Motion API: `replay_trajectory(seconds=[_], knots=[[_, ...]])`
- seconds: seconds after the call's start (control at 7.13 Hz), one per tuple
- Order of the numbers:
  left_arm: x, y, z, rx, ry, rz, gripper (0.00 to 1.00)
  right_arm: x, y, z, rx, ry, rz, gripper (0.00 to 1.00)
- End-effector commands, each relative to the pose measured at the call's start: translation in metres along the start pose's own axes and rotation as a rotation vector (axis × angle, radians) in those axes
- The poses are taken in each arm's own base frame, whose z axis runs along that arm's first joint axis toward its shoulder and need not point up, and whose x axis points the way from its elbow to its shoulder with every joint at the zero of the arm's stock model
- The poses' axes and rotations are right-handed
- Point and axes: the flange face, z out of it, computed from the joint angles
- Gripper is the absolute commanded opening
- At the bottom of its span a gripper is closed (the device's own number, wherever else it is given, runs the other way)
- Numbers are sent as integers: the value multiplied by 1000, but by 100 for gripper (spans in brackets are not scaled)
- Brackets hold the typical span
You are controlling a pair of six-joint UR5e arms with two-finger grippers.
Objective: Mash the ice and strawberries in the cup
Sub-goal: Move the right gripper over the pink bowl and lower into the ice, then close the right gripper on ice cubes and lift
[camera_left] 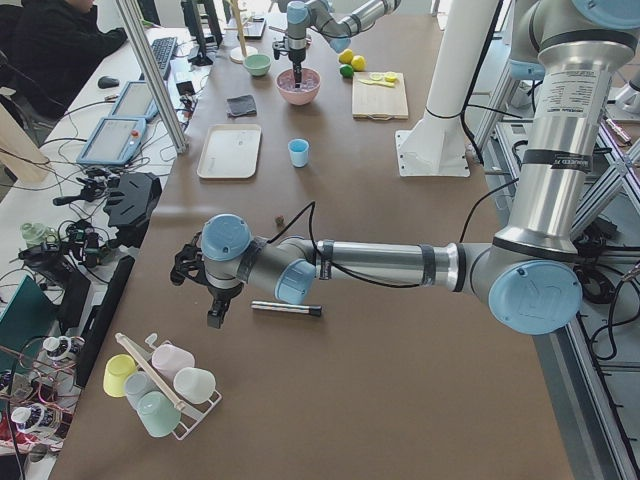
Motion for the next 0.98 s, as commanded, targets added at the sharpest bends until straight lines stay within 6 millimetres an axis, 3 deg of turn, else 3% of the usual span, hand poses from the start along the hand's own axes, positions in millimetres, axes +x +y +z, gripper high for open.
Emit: replay_trajectory(seconds=[0.0, 0.42, 0.56, 0.7, 0.84], knots=[[0, 0, -1, 1, 0, 0, 98, 1, 1, 2, -6, 3, 2, 29], [0, 0, 0, 1, -1, 1, 98, 1, -3, -3, -4, -5, 7, 14], [1, -1, -1, 2, -1, 2, 98, 9, -12, -16, -7, -18, 31, 14], [1, -1, -1, 3, -1, 3, 98, 1, -29, -38, 1, -33, 47, 14], [1, -1, -1, 2, -1, 2, 98, -25, -46, -61, -6, -28, 64, 14]])
